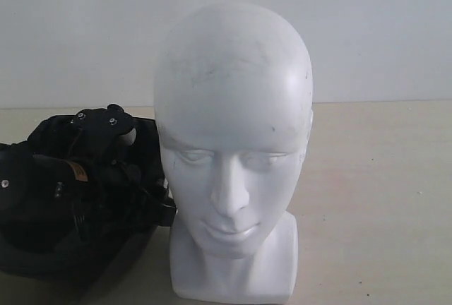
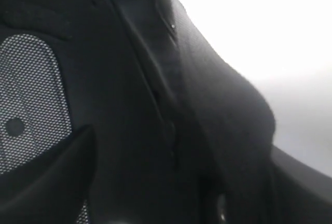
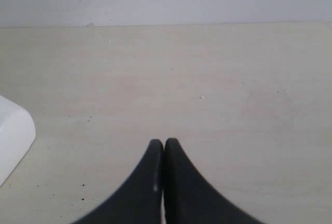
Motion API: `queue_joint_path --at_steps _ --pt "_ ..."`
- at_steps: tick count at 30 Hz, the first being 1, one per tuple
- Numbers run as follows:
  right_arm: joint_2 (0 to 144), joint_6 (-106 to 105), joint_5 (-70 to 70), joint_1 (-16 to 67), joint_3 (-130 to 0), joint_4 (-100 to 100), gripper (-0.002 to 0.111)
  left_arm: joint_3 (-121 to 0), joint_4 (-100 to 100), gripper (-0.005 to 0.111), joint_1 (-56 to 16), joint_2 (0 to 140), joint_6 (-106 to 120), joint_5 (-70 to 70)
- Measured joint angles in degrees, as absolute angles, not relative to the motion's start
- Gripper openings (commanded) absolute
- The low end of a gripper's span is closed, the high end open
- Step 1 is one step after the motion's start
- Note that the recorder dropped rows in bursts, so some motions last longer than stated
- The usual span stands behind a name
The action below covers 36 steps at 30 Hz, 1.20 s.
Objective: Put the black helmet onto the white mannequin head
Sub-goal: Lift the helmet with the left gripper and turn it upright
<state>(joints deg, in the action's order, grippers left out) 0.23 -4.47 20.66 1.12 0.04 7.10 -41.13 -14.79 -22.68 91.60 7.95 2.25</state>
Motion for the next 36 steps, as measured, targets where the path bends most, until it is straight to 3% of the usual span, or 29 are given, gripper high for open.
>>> queue_joint_path --at_steps 12,14,18,24,36 --pt "0.23 -4.47 20.66 1.12 0.04 7.10 0.000 -41.22 -15.03 0.054 -22.56 93.74 6.88 1.29" --pt "0.23 -4.47 20.66 1.12 0.04 7.10 0.000 -41.22 -15.03 0.044 -22.56 94.70 6.88 1.29" --pt "0.23 -4.47 20.66 1.12 0.04 7.10 0.000 -41.35 -14.81 0.004 -22.48 95.00 6.89 0.43" --pt "0.23 -4.47 20.66 1.12 0.04 7.10 0.000 -41.48 -14.66 0.004 -22.32 91.98 7.77 1.37" --pt "0.23 -4.47 20.66 1.12 0.04 7.10 0.000 -41.08 -12.55 0.004 -19.31 81.01 8.56 16.33"
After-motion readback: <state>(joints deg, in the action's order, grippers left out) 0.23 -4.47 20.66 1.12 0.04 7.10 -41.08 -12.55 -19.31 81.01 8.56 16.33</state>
